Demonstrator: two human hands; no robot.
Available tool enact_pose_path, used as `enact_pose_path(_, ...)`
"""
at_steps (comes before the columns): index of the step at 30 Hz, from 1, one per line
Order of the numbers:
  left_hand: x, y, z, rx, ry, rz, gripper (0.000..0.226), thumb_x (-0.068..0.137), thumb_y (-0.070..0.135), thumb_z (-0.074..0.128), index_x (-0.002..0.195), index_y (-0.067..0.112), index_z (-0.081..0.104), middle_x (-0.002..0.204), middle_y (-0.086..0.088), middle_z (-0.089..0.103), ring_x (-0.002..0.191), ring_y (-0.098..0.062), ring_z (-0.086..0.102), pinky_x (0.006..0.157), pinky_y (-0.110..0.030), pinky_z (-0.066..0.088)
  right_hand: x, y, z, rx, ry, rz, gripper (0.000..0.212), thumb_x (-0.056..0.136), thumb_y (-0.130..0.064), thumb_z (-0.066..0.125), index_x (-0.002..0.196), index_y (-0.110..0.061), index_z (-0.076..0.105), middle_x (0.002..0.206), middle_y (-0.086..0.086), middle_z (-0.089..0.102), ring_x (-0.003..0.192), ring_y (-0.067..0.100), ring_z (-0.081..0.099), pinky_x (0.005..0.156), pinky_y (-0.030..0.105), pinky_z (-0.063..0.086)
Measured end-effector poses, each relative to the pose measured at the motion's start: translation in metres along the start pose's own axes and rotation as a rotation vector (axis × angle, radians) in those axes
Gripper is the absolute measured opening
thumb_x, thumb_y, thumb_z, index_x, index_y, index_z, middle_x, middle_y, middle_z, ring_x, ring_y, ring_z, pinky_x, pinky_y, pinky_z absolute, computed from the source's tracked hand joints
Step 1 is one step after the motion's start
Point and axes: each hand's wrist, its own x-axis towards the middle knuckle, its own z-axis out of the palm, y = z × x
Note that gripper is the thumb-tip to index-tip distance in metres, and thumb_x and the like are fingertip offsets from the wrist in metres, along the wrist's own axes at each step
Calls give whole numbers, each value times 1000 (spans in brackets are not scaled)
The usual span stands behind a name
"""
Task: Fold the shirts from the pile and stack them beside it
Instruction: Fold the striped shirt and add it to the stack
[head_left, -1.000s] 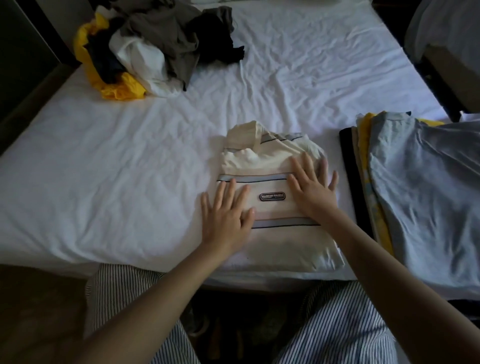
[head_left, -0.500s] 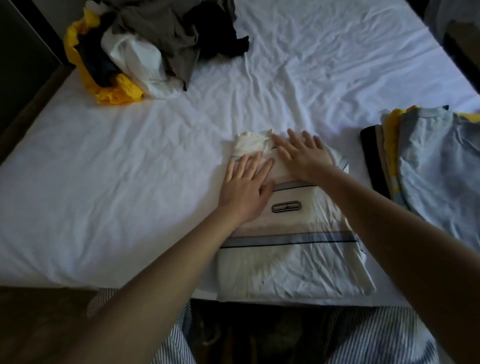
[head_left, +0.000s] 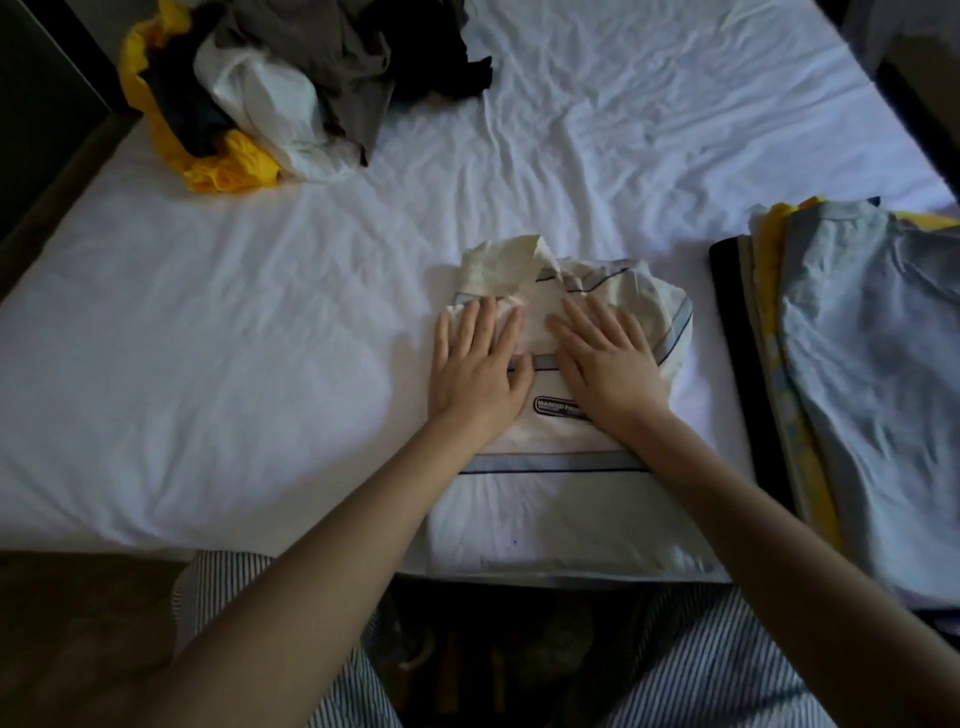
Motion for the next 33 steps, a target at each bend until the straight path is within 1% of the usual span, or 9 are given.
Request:
enact_pose_path(4, -29, 9, -11, 18, -114, 215, 64, 92, 44, 9, 149, 21, 29, 155, -10, 27, 145, -24, 20, 114, -42, -6, -52, -6, -12, -28, -33, -74, 48, 94, -34, 33, 132, -13, 55, 137, 7, 54, 128, 34, 47, 105, 41, 23)
enact_pose_path(9, -81, 14, -5, 1, -44, 264, 56, 95, 42, 30, 143, 18, 40, 146, -12, 42, 136, -31, 39, 111, -46, 19, -99, -11, -17, -74, -78, -100, 51, 98, -40, 26, 141, -17, 39, 144, 6, 45, 137, 25, 29, 111, 41, 17)
enact_pose_path(14, -114, 16, 1, 40, 12, 321, 53, 95, 39, 35, 145, 22, 38, 149, -18, 37, 136, -36, 35, 110, -53, 24, -145, -22, -16, -125, -61, -197, 48, 102, -40, 18, 145, -23, 32, 151, 5, 33, 140, 29, 25, 113, 49, 18)
enact_pose_path(18, -127, 7, 0, 57, -19, 697, 54, 93, 40, 38, 142, 19, 39, 148, -11, 40, 138, -25, 34, 112, -46, 20, -189, -19, -15, -29, -121, -280, 58, 96, -39, 33, 151, -26, 17, 158, -4, 14, 146, 21, 10, 117, 40, 8)
enact_pose_path(20, -116, 5, -10, -114, -7, 802, 42, 97, 36, 36, 129, 19, 57, 140, -9, 50, 131, -21, 41, 109, -42, 25, -197, -16, -27, 111, -107, -261, 49, 98, -37, 32, 146, -26, 31, 154, -5, 28, 145, 14, 16, 117, 33, 10)
enact_pose_path(23, -77, 22, -30, -451, 80, 610, 37, 97, 25, 39, 108, 8, 71, 125, -12, 63, 123, -25, 49, 104, -37, 31, -178, -17, -44, 262, 105, -63, 38, 100, -30, 33, 132, -17, 47, 139, 1, 47, 138, 13, 31, 113, 31, 19)
enact_pose_path(27, -34, 75, -28, -400, 34, 225, 54, 89, 31, 28, 122, 6, 63, 136, -16, 53, 130, -34, 44, 109, -44, 32, -146, -32, -35, 154, 79, 269, 52, 91, -34, 32, 139, -19, 45, 147, -2, 28, 140, 25, 26, 113, 33, 9)
enact_pose_path(30, -41, 101, -10, -242, -78, 164, 55, 84, 33, 31, 119, 8, 66, 131, -17, 57, 123, -37, 52, 102, -54, 41, -155, -34, -18, 41, -20, 312, 52, 90, -35, 33, 139, -20, 41, 148, 2, 33, 141, 26, 24, 109, 41, 15)
enact_pose_path(33, -64, 103, -2, -111, -85, 231, 56, 86, 36, 34, 127, 8, 60, 134, -16, 55, 124, -34, 52, 104, -50, 40, -183, -33, -9, -1, 13, 325, 44, 98, -36, 26, 139, -24, 35, 154, 1, 27, 146, 16, 1, 113, 40, 11)
